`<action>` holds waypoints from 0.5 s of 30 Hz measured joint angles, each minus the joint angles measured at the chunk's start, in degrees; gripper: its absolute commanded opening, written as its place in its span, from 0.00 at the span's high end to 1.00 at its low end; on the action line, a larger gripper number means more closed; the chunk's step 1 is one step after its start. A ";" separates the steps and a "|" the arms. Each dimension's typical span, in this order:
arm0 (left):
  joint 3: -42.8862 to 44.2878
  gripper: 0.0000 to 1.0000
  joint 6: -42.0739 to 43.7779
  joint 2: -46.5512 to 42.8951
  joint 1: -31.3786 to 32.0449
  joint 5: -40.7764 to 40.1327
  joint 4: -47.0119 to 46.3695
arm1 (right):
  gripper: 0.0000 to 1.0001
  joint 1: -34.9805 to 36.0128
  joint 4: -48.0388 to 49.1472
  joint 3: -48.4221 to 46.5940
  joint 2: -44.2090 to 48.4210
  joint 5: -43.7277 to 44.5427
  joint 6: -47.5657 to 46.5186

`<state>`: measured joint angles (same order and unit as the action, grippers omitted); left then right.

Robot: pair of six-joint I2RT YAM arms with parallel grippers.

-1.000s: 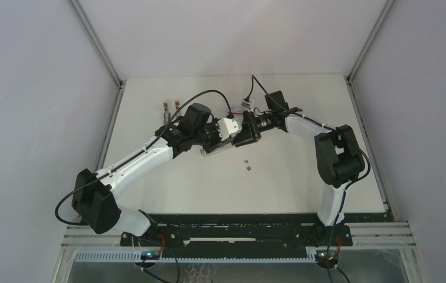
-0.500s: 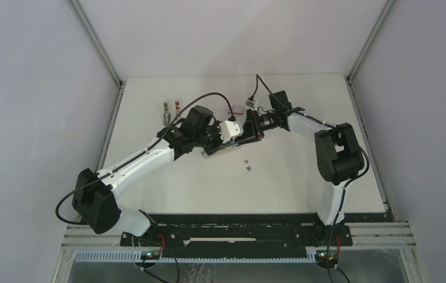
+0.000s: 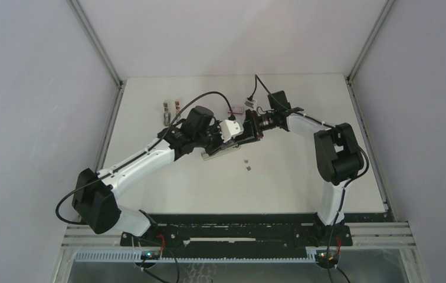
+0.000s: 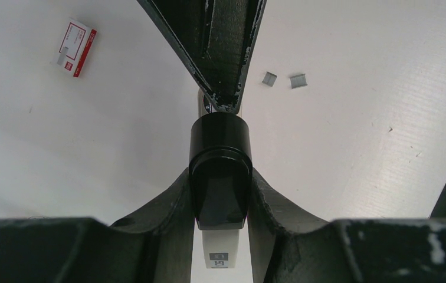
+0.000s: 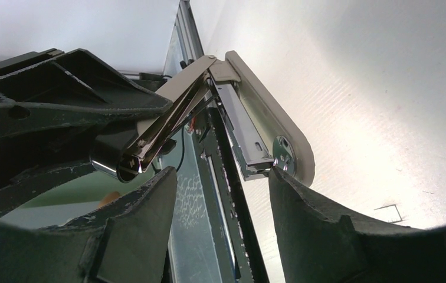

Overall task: Unload the staples from the stapler
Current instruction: Unload the staple at the center of the board.

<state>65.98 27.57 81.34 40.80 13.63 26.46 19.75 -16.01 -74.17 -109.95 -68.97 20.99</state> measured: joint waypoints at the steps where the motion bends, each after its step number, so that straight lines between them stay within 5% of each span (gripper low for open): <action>1: -0.13 1.00 -0.11 0.00 0.02 -0.04 -0.39 | 0.41 0.00 -0.02 0.00 0.00 0.26 -0.04; 15: -1.40 1.00 -1.62 0.00 0.35 -1.53 -3.63 | 0.41 -0.59 -0.46 0.00 -0.92 3.06 -0.22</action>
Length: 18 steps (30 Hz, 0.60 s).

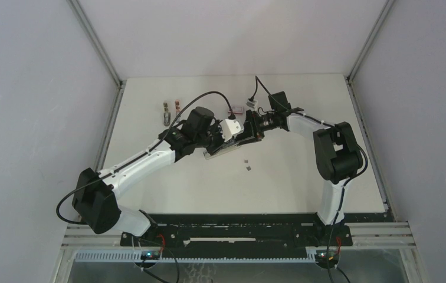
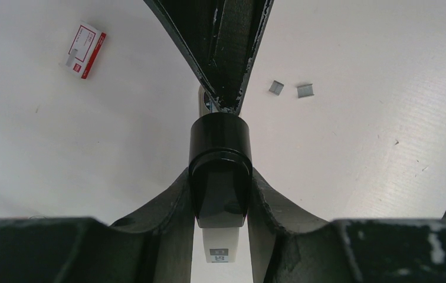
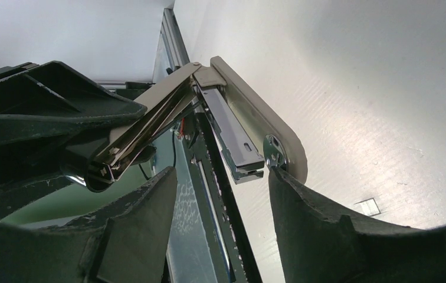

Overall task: Unload the staples from the stapler
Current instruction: Unload the staple at the center of the board.

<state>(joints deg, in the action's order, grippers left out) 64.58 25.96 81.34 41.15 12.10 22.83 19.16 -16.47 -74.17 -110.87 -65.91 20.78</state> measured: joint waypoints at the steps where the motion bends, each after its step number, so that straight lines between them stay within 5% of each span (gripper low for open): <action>1: 0.00 1.00 -0.02 0.00 0.00 0.02 -0.11 | 0.41 0.00 0.00 0.00 -0.07 -0.02 0.00; 18: -0.02 1.00 -0.55 0.00 0.00 3.87 -0.85 | 0.42 0.07 0.92 0.00 -1.25 -3.23 0.28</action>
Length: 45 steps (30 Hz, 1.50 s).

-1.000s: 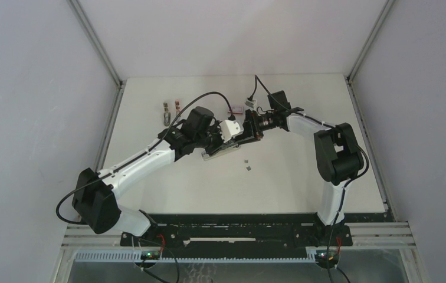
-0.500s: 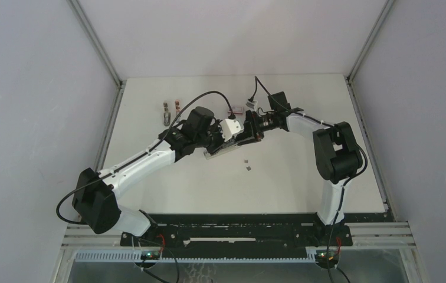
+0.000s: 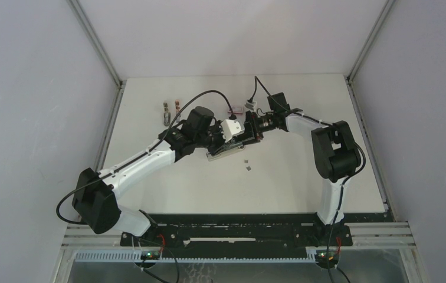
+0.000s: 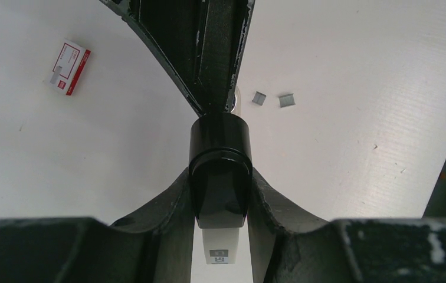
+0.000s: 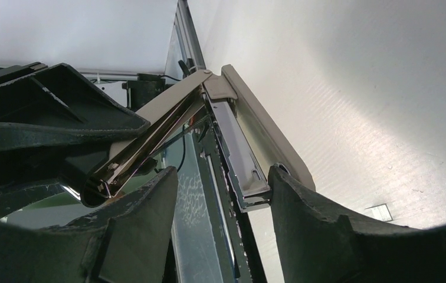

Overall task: Unload the staples from the stapler
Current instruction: Unload the staple at the center of the board.

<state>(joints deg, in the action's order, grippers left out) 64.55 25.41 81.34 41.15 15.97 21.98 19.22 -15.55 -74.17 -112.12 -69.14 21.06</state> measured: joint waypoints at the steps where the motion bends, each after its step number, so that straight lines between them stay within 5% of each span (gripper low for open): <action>1: 0.00 1.00 -0.02 0.00 0.00 0.17 0.00 | 0.42 0.04 0.11 0.00 -0.13 -0.20 0.15; 33: -1.46 1.00 -3.89 -0.02 0.11 -2.27 -1.75 | 0.63 1.95 4.04 0.00 -2.78 -3.43 3.13; 45: -1.46 1.00 -3.93 -0.02 0.11 -2.25 -1.33 | 1.00 2.23 4.66 0.00 -2.93 -4.04 3.87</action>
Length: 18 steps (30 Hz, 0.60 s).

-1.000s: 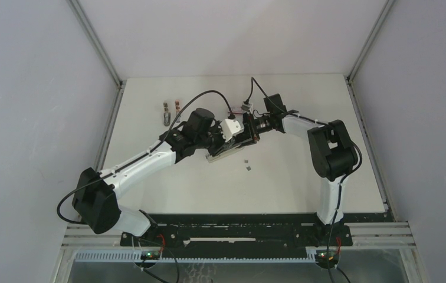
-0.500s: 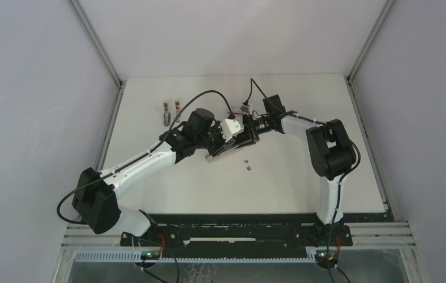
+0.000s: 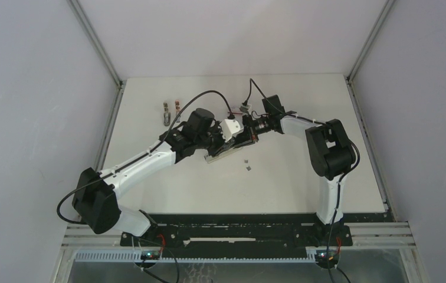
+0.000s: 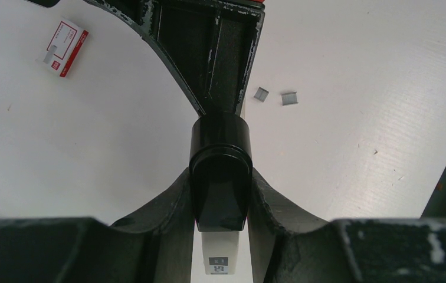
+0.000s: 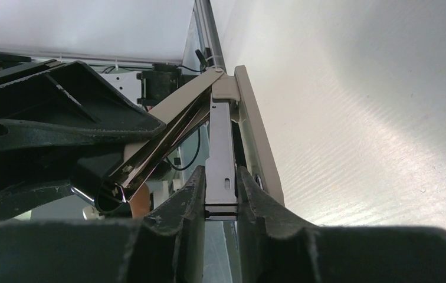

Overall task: Unload the staples from the stapler
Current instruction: Unload the staple at the center of the board.

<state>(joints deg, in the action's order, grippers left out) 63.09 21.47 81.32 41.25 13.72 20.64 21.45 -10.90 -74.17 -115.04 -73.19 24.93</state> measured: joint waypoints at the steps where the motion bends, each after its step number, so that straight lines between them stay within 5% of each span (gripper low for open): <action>1: -0.02 1.00 0.00 0.00 -0.02 0.00 0.00 | 1.00 0.00 0.02 0.00 -0.04 -0.04 -0.04; 18: -6.16 1.00 -0.57 -7.39 -9.46 11.34 -5.09 | 1.00 -5.60 2.16 1.40 -0.17 0.31 2.38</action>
<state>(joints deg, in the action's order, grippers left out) 56.93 20.91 73.93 31.79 25.06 15.55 15.86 -8.73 -72.77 -115.22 -72.88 27.31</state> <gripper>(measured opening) 0.374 0.196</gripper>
